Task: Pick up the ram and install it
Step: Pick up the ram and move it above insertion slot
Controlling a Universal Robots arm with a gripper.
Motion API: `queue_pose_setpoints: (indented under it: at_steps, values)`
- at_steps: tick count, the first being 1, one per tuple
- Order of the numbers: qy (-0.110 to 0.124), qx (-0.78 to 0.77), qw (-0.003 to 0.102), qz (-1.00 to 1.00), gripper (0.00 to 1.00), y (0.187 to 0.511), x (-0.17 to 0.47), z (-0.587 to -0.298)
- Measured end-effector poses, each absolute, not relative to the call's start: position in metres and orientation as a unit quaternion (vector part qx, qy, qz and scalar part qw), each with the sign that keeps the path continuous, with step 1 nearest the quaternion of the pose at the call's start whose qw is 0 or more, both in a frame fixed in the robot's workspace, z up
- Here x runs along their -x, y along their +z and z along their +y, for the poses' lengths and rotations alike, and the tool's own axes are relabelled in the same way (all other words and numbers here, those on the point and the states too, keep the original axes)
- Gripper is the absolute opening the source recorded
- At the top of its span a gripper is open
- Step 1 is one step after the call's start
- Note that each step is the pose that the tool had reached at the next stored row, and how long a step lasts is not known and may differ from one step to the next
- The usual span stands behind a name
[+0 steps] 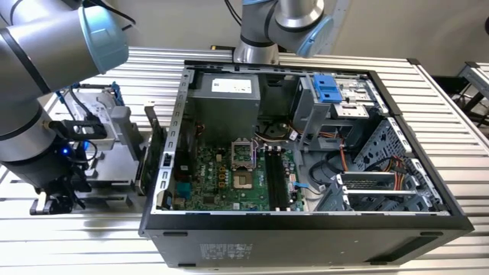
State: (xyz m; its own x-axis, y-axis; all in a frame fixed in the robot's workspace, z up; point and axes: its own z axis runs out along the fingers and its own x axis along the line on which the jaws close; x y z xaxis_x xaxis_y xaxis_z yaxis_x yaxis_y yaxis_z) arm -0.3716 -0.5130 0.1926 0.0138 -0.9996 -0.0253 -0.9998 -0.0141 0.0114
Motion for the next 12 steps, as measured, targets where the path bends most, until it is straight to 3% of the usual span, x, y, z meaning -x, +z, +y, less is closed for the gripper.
queue_pose_setpoints:
  at_steps: [12]
  values:
    - [0.013, 0.720, 0.005, 0.694, 1.00, 0.1927, 0.3716, -0.5133]
